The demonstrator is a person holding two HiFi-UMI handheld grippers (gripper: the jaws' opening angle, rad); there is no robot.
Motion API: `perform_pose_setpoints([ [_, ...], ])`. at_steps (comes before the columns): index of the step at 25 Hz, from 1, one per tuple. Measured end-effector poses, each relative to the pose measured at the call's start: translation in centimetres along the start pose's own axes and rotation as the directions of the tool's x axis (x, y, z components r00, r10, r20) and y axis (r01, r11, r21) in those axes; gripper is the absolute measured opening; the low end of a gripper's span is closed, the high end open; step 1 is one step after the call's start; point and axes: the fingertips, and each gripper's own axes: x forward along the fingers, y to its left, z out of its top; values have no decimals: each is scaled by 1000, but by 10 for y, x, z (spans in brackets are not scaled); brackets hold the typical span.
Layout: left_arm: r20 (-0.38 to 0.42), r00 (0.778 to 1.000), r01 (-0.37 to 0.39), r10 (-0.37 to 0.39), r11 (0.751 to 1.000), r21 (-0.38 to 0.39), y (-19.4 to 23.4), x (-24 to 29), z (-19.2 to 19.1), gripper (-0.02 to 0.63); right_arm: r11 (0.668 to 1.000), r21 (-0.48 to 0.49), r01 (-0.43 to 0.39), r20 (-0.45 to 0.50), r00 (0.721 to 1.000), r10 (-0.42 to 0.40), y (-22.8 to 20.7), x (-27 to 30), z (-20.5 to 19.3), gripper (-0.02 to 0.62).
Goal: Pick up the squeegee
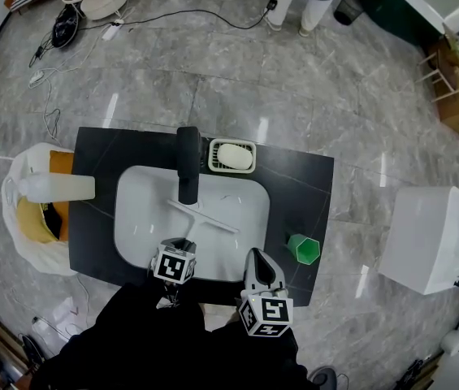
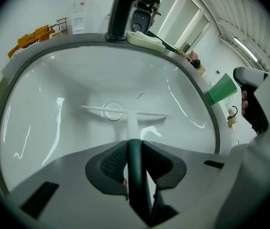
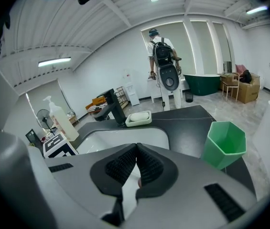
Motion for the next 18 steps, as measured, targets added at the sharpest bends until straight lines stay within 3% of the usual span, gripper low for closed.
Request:
perform_pose_setpoints([
  [5,21,1000,-3,4,1000,-22,-7,-6,0,106,1000,-13,-14,11,1000,15,1,-8,3,15],
  [12,101,995,-23,25,999,-26,-23,-28,18,106,999,-41,-32,37,999,34,-2,-27,12,15],
  [18,166,985,-33,39,999,-34,-45,-49,11,106,996,-74,-51,73,996,56,-4,-60,15,15],
])
